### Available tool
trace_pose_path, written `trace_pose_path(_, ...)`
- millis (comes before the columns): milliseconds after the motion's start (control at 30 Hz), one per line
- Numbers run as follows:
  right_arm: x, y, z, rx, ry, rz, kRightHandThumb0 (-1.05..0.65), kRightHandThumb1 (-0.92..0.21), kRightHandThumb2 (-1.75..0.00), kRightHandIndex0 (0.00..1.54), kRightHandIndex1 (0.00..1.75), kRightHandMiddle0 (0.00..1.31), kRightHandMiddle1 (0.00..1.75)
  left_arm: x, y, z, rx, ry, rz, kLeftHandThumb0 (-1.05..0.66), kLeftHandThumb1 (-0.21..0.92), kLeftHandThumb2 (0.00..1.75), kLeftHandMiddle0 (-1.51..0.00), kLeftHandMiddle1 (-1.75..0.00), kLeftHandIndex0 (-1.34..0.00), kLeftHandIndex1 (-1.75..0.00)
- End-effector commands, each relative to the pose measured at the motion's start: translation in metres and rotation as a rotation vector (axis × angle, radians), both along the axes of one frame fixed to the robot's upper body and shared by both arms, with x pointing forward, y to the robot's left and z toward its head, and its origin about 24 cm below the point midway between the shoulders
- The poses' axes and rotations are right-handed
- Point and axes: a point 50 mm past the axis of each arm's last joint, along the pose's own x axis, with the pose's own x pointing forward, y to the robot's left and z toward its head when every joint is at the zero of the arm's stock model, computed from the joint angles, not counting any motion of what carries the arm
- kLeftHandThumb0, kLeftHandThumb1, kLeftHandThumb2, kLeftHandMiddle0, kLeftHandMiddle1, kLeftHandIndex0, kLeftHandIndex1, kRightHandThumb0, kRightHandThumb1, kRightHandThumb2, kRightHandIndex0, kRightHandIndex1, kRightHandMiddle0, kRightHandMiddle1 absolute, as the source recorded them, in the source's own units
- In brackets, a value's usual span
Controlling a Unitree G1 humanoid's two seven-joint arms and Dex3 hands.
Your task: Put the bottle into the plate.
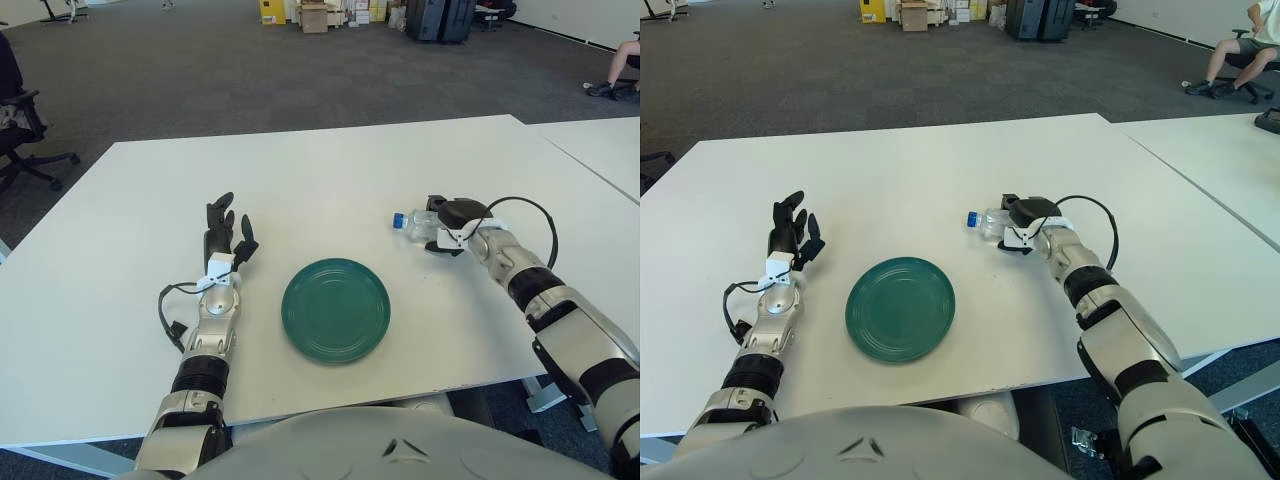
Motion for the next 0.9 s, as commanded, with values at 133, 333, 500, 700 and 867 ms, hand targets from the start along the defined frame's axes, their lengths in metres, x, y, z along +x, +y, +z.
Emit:
trace_pose_path(133, -0.0258, -0.0021, -0.035, 0.04, 0.101, -0.078, 0.0, -0.01, -1.53, 0.96, 1.34, 0.68, 1.75, 0.0008, 0.0012, 0.0046, 0.001, -0.027, 0.007, -0.72, 0.92, 0.82, -0.39, -0.01, 0.0, -0.79)
trace_pose_path(333, -0.0252, -0.0017, -0.0352, 0.046, 0.093, -0.091, 0.0, 0.03, -1.57, 0.99, 1.33, 0.71, 1.75, 0.0007, 0.0012, 0.0042, -0.003, -0.026, 0.005, -0.72, 0.92, 0.82, -0.4, -0.01, 0.0, -0.79)
trace_pose_path(500, -0.0253, -0.0019, -0.0353, 0.048, 0.087, -0.102, 0.0, 0.06, -1.61, 0.99, 1.38, 0.72, 1.75, 0.0002, 0.0009, 0.0043, -0.001, -0.027, 0.002, -0.73, 0.92, 0.82, -0.4, -0.01, 0.0, -0.8)
trace_pose_path(700, -0.0254, -0.0019, -0.0352, 0.05, 0.085, -0.108, 0.0, 0.08, -1.66, 0.98, 1.47, 0.71, 1.75, 0.0, 0.0007, 0.0042, 0.004, -0.027, 0.001, -0.73, 0.92, 0.82, -0.4, -0.01, 0.0, -0.8)
trace_pose_path(867, -0.0256, -0.0012, -0.0349, 0.053, 0.083, -0.107, 0.0, 0.06, -1.68, 0.93, 1.58, 0.68, 1.75, -0.0004, 0.001, 0.0041, 0.01, -0.025, 0.002, -0.73, 0.92, 0.83, -0.39, 0.0, 0.0, -0.79)
